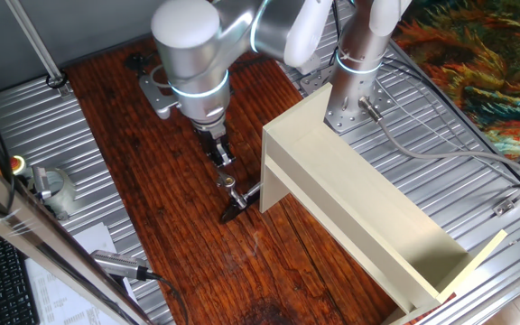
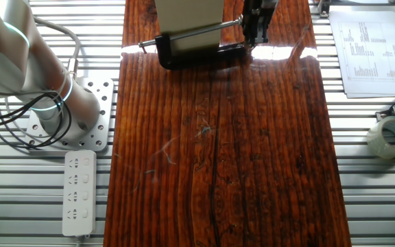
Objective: Turn on the water tap
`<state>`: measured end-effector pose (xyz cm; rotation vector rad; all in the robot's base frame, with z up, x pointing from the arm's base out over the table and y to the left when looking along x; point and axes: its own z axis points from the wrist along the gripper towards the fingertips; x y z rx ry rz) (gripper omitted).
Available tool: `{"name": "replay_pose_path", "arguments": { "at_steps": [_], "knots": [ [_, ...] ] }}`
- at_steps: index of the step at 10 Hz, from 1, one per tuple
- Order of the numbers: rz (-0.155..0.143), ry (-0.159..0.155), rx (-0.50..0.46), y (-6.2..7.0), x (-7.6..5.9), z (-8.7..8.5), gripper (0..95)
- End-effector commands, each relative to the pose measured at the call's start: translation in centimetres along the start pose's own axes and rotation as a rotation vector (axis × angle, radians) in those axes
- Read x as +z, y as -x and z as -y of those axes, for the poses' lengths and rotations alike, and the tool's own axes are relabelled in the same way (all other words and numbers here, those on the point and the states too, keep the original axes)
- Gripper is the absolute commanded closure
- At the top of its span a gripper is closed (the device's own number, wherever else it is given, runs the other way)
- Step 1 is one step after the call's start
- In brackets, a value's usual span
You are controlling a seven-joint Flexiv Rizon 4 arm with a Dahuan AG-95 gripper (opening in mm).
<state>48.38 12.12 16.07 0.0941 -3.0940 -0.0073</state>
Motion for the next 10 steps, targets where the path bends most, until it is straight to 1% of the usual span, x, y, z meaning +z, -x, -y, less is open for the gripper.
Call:
{"name": "replay_pose_path", "arguments": {
  "at_steps": [1, 3, 5, 6, 7, 8, 9, 10],
  "knots": [
    [0.000, 0.001, 0.002, 0.09, 0.03, -0.02, 95.0],
    [-0.001, -0.001, 0.004, 0.09, 0.01, -0.02, 95.0],
    [-0.017, -0.001, 0.003, 0.06, 0.02, 0.01, 95.0],
    [-0.021, 0.002, -0.025, 0.06, 0.02, 0.01, 95.0],
    [-0.028, 0.002, -0.032, 0.06, 0.02, 0.01, 95.0],
    [-0.039, 0.001, -0.054, 0.06, 0.02, 0.01, 95.0],
    [-0.041, 0.002, -0.093, 0.06, 0.02, 0.01, 95.0],
    [-0.036, 0.002, -0.133, 0.06, 0.02, 0.01, 95.0]
  ]
}}
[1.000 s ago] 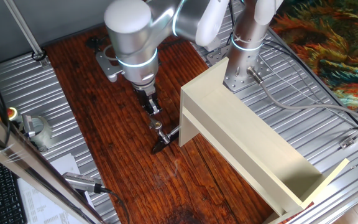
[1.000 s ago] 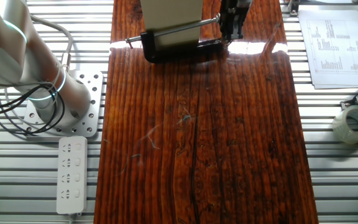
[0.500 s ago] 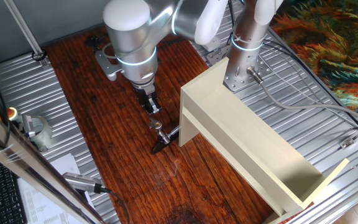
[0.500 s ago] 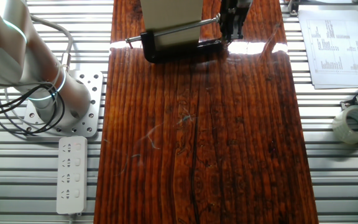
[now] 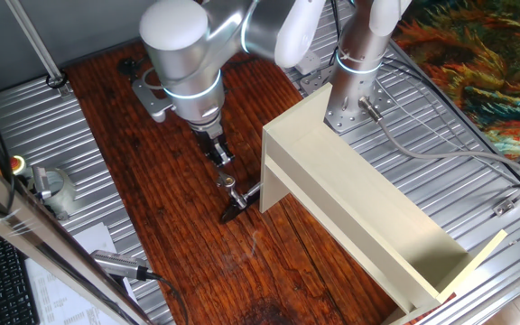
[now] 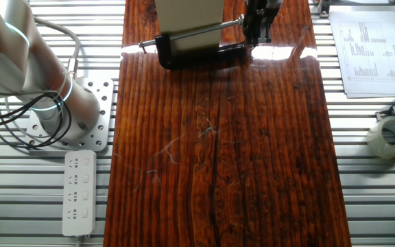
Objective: Turn on the water tap
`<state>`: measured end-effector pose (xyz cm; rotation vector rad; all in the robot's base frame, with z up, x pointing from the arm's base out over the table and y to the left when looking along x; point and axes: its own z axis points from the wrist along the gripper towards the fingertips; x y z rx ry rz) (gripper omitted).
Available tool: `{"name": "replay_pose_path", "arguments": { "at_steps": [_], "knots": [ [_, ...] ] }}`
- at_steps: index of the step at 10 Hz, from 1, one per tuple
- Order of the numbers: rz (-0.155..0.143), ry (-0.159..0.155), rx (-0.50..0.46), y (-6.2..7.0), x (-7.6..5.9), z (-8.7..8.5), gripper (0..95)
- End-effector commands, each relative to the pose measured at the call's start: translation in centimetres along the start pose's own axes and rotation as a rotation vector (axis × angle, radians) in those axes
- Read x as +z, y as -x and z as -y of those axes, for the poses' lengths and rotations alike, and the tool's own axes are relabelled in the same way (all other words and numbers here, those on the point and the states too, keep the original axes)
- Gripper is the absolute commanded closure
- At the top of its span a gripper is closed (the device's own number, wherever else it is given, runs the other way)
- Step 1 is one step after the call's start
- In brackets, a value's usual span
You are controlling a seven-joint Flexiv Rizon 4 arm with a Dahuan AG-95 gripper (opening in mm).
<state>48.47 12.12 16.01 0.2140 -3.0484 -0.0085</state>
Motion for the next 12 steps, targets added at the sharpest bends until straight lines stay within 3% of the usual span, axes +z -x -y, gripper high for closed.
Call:
{"name": "replay_pose_path", "arguments": {
  "at_steps": [1, 7, 12],
  "knots": [
    [0.006, 0.000, -0.061, 0.0, 0.0, 0.0, 95.0],
    [-0.002, 0.003, -0.058, -0.5, 0.1, 0.2, 95.0],
    [-0.005, 0.004, -0.043, 0.5, -0.7, -0.5, 95.0]
  ]
}}
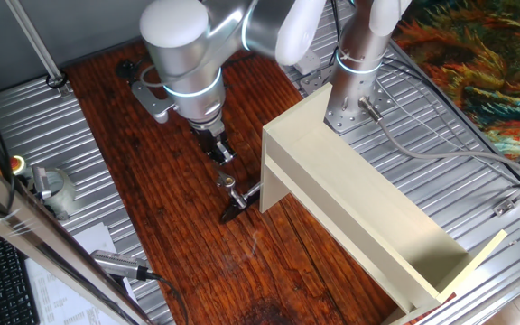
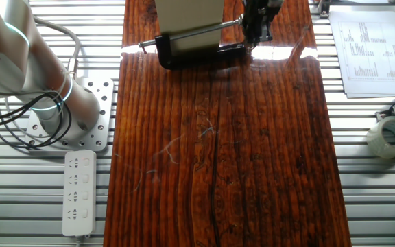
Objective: Turn on the water tap
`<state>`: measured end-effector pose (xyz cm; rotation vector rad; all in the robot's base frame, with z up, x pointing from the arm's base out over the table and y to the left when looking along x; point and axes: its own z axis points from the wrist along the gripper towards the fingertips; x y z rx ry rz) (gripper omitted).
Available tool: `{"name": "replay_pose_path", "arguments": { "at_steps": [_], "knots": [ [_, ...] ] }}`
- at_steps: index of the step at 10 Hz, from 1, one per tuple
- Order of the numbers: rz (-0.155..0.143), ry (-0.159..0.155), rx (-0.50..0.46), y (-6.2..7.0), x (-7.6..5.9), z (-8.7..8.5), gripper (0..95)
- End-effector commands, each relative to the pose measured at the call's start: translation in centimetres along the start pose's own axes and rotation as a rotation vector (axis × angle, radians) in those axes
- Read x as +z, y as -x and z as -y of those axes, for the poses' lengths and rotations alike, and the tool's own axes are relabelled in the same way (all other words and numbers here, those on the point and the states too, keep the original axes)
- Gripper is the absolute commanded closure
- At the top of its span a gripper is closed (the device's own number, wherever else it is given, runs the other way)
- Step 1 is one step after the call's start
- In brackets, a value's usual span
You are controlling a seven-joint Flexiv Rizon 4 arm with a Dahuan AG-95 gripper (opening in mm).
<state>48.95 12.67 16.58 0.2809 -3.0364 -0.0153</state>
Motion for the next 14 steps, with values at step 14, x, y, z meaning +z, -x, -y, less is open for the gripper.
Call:
{"name": "replay_pose_path", "arguments": {
  "at_steps": [14],
  "knots": [
    [0.002, -0.001, 0.012, 2.4, -0.5, -1.2, 95.0]
  ]
}}
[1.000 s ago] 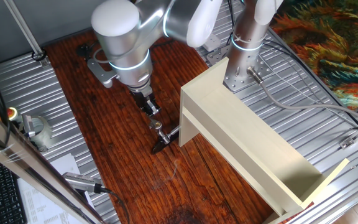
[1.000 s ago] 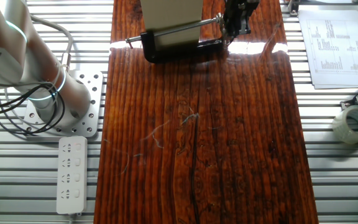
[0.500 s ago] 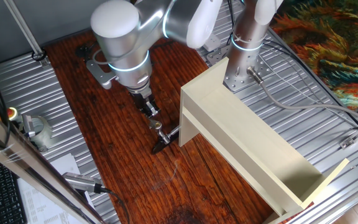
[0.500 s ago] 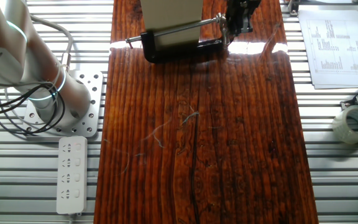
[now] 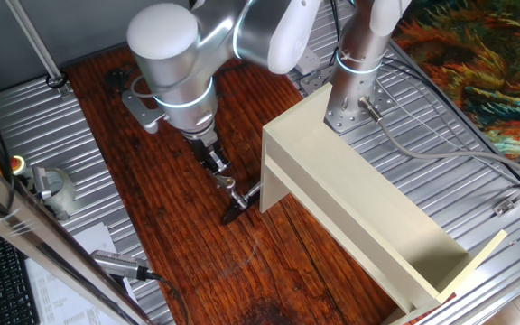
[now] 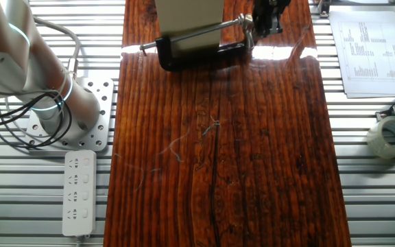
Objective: Turn on the water tap
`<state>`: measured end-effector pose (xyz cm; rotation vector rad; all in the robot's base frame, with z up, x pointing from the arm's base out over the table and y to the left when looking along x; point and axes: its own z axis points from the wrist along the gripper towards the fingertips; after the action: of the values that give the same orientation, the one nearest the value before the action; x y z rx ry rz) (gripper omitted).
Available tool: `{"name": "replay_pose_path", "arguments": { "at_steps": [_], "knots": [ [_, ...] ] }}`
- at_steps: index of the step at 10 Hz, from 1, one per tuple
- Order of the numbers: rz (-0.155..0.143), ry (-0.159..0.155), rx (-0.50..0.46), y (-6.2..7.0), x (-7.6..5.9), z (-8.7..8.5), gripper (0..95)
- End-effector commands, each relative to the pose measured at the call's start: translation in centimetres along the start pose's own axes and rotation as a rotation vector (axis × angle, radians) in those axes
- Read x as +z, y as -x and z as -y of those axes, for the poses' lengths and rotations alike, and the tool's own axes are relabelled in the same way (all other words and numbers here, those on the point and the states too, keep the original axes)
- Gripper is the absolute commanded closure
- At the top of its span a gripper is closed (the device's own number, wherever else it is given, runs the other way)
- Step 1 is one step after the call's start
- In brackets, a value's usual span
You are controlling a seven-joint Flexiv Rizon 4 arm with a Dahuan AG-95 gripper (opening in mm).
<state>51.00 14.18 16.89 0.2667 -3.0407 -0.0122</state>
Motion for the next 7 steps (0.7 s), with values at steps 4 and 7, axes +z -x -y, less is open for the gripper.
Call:
{"name": "replay_pose_path", "arguments": {
  "at_steps": [4, 7],
  "knots": [
    [0.000, 0.001, 0.008, 0.68, -0.07, -0.35, 95.0],
    [0.001, 0.001, 0.010, 0.91, -0.23, -0.54, 95.0]
  ]
}}
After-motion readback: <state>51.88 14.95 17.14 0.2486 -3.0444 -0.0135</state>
